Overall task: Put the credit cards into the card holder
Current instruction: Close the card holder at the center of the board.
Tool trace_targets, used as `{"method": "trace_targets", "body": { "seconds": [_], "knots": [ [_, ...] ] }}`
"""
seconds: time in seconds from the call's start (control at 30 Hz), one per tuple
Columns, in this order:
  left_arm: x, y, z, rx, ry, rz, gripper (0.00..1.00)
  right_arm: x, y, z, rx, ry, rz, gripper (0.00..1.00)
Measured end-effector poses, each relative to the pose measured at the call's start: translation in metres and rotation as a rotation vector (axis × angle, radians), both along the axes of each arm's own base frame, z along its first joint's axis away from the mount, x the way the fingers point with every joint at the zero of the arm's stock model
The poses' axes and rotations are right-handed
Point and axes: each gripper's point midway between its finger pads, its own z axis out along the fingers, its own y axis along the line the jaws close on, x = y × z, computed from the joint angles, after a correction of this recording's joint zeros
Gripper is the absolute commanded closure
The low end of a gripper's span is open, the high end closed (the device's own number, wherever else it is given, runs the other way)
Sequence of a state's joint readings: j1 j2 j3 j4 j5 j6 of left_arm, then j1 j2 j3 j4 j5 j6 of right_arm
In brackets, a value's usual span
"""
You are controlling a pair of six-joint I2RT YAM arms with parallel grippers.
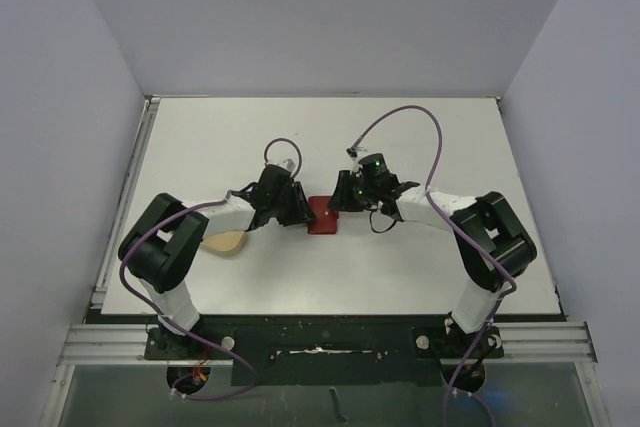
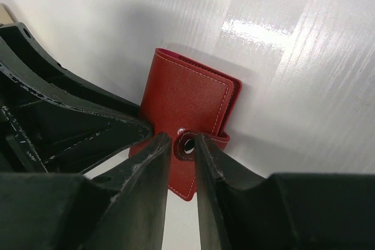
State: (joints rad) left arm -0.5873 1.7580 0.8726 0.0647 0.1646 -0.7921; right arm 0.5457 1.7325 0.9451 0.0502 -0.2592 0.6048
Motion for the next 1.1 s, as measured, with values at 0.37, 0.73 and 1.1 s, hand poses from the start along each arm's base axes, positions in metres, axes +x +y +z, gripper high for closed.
{"method": "trace_targets", "body": {
  "seconds": [0.37, 0.73, 1.1],
  "knots": [
    [-0.008, -0.002, 0.002, -0.053, 0.042, -0.01, 0.67, 0.002, -0.003, 0.004, 0.018, 0.004, 0.001, 0.65],
    [-0.006, 0.011, 0.008, 0.001, 0.039, -0.014, 0.64, 0.011, -0.03, 0.029, 0.072, -0.036, -0.067, 0.63],
    [0.026, -0.013, 0.045, -0.014, -0.108, -0.161, 0.74, -0.002, -0.03, 0.014, 0.159, 0.047, -0.086, 0.63]
  ]
}}
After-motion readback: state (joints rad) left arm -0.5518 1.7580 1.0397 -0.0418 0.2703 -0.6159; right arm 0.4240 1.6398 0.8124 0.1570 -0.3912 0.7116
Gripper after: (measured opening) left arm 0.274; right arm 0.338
